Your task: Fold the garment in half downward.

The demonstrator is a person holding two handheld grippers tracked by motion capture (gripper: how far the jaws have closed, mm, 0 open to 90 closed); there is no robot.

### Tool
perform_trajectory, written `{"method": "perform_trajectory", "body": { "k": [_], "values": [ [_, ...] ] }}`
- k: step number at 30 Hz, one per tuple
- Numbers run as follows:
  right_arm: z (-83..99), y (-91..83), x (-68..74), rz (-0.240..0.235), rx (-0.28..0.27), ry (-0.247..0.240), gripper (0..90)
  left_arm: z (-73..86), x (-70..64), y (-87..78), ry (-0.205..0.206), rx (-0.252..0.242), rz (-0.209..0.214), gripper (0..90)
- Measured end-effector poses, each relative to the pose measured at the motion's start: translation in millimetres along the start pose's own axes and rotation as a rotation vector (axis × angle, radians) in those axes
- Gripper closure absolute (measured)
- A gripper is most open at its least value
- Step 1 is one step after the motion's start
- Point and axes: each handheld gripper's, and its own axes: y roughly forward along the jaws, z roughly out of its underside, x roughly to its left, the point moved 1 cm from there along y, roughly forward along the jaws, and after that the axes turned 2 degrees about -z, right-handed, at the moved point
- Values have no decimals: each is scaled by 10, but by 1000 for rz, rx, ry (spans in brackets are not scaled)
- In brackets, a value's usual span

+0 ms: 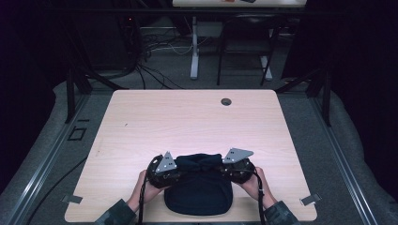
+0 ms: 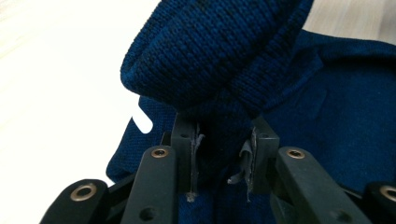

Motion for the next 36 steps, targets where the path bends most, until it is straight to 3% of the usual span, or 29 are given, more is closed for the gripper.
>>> {"method": "perform_trajectory", "body": {
  "k": [8,20,36],
  "values": [
    [-32,72,-140,25,-9,11,694,-47,27,98,-23,0,-14,729],
    [-94,147,-244,76,-6,9,690,-100,179,189,-65,-13,-37,729],
    [-80,66,-90,53,29,-6,656,-56,214,34,-60,-12,-16,626]
  ]
}}
